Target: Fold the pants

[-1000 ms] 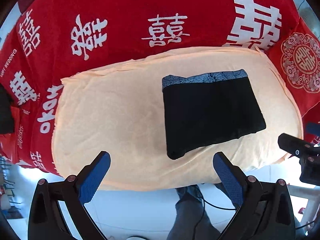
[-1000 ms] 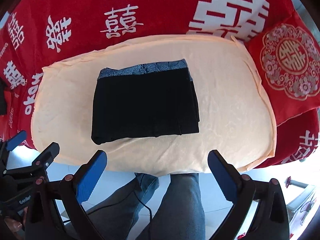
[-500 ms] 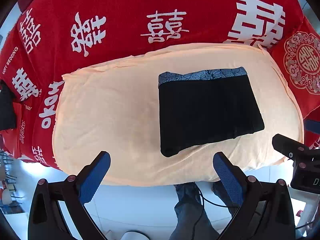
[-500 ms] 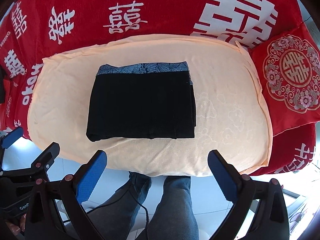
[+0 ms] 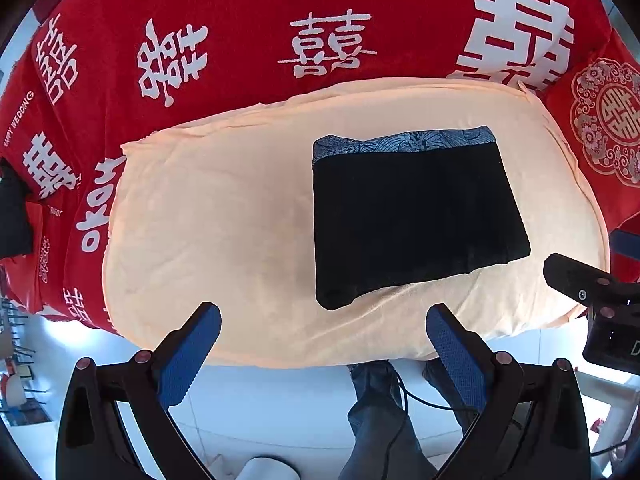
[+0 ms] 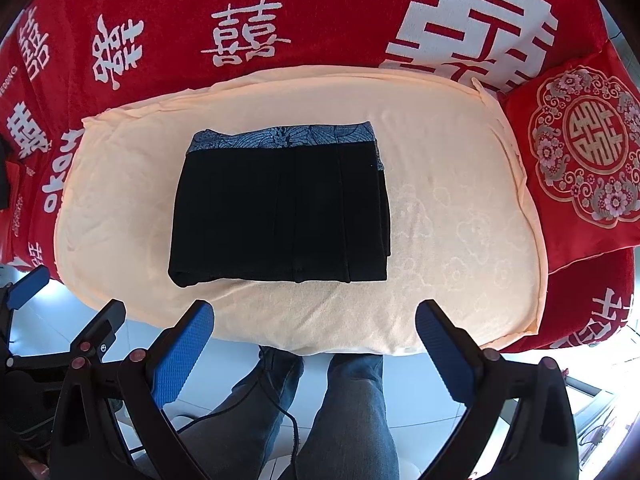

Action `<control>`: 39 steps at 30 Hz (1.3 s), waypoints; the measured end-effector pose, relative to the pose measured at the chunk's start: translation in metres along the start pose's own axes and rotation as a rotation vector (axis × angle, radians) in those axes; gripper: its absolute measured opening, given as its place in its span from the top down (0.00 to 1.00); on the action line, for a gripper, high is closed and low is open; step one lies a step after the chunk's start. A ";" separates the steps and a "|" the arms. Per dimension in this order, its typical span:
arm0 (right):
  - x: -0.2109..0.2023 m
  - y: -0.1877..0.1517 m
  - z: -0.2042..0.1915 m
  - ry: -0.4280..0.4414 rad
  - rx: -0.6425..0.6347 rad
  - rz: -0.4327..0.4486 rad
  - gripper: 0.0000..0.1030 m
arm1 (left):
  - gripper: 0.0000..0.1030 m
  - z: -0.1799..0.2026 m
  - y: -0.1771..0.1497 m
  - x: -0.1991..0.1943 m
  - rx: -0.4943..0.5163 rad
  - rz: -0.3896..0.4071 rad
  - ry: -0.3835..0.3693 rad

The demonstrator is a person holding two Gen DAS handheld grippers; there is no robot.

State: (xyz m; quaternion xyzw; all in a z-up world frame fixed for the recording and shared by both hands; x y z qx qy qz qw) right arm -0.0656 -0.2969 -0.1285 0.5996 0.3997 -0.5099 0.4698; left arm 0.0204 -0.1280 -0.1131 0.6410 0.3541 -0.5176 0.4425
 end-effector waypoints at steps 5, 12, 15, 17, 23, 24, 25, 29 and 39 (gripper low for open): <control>0.002 0.003 0.000 0.002 0.009 -0.003 0.02 | 0.00 -0.001 0.001 0.004 0.006 -0.006 -0.003; 0.005 0.006 0.000 -0.002 0.010 -0.008 0.02 | 0.00 0.002 0.004 0.006 0.021 -0.003 -0.008; 0.006 0.006 0.001 -0.005 0.009 -0.015 0.02 | 0.00 0.003 0.005 0.007 0.025 -0.004 -0.011; 0.006 0.006 0.001 -0.005 0.009 -0.016 0.02 | 0.00 0.004 0.006 0.008 0.028 -0.008 -0.011; 0.007 0.005 0.000 -0.008 0.011 -0.020 0.02 | 0.00 0.004 0.006 0.009 0.031 -0.012 -0.015; 0.007 0.005 -0.001 -0.008 0.012 -0.021 0.02 | 0.00 0.004 0.006 0.010 0.029 -0.013 -0.016; 0.007 0.005 -0.001 -0.008 0.011 -0.022 0.02 | 0.00 0.005 0.006 0.010 0.028 -0.013 -0.017; 0.009 0.004 0.000 -0.008 0.008 -0.026 0.02 | 0.00 0.006 0.007 0.010 0.027 -0.012 -0.023; 0.009 0.003 0.000 -0.008 0.008 -0.028 0.02 | 0.00 0.010 0.005 0.009 0.026 -0.005 -0.025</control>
Point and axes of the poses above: each gripper's, at about its wrist camera, not at the fingertips, and x roughly the way its jaws point, z to its right, y to its top, the point moved 10 cm from there along x, roughly the way its jaws point, and after that the axes turned 15 degrees about -x, right-handed, at the moved point
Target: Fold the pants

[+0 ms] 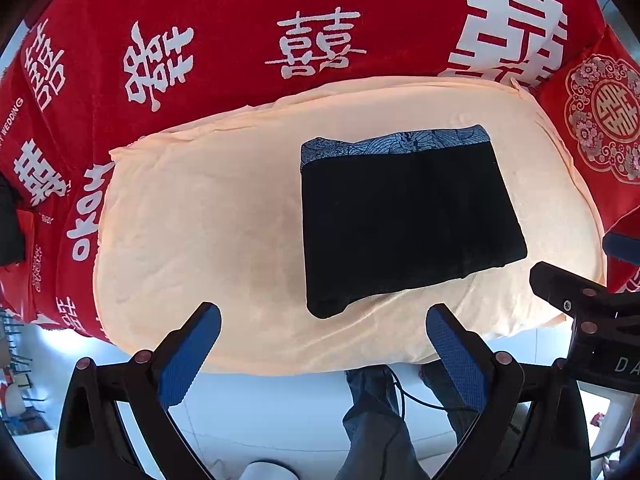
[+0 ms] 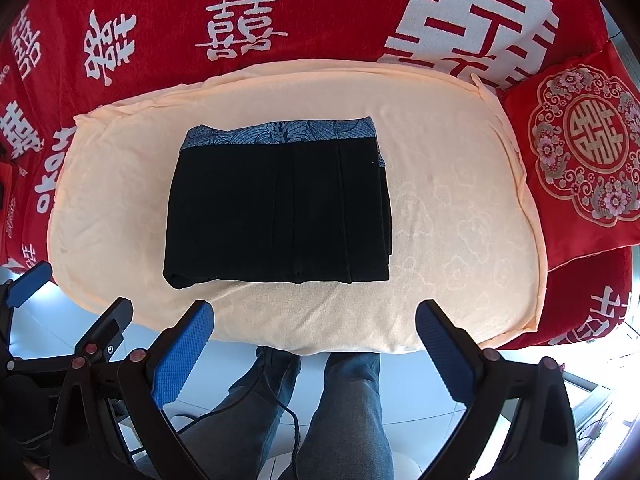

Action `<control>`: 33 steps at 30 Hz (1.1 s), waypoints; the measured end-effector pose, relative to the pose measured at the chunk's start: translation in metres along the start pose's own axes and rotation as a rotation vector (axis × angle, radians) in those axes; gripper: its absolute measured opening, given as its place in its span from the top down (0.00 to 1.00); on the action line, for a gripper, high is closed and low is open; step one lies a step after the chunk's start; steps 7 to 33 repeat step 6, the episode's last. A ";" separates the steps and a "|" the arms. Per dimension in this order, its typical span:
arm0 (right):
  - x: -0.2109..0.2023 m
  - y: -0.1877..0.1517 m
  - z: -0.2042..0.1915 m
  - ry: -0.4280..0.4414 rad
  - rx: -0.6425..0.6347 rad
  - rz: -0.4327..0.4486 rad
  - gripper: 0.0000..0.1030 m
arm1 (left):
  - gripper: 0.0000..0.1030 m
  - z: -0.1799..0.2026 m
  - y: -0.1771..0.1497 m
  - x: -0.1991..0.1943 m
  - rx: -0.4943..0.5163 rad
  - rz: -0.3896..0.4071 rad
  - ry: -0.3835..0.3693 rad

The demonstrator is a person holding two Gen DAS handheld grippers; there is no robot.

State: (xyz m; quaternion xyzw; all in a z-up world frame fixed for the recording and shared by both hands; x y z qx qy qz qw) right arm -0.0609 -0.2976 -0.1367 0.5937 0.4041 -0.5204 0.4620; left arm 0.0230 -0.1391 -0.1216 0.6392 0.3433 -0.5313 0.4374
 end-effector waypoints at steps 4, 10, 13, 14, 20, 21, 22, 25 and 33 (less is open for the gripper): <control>0.001 0.000 0.002 0.003 0.004 0.002 0.02 | 0.00 0.000 0.001 -0.002 -0.010 0.022 -0.012; 0.001 0.000 0.003 -0.002 0.002 0.001 0.02 | 0.00 0.001 0.000 -0.002 -0.014 0.011 -0.023; 0.001 0.000 0.003 -0.002 0.002 0.001 0.02 | 0.00 0.001 0.000 -0.002 -0.014 0.011 -0.023; 0.001 0.000 0.003 -0.002 0.002 0.001 0.02 | 0.00 0.001 0.000 -0.002 -0.014 0.011 -0.023; 0.001 0.000 0.003 -0.002 0.002 0.001 0.02 | 0.00 0.001 0.000 -0.002 -0.014 0.011 -0.023; 0.001 0.000 0.003 -0.002 0.002 0.001 0.02 | 0.00 0.001 0.000 -0.002 -0.014 0.011 -0.023; 0.001 0.000 0.003 -0.002 0.002 0.001 0.02 | 0.00 0.001 0.000 -0.002 -0.014 0.011 -0.023; 0.001 0.000 0.003 -0.002 0.002 0.001 0.02 | 0.00 0.001 0.000 -0.002 -0.014 0.011 -0.023; 0.001 0.000 0.003 -0.002 0.002 0.001 0.02 | 0.00 0.001 0.000 -0.002 -0.014 0.011 -0.023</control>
Point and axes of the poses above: each gripper's, at about its wrist camera, not at the fingertips, and x roughly the way its jaws point, z to its right, y to its top, the point moved 10 cm from there along x, roughly the way its jaws point, and after that the axes turned 15 degrees about -x, right-handed, at the moved point
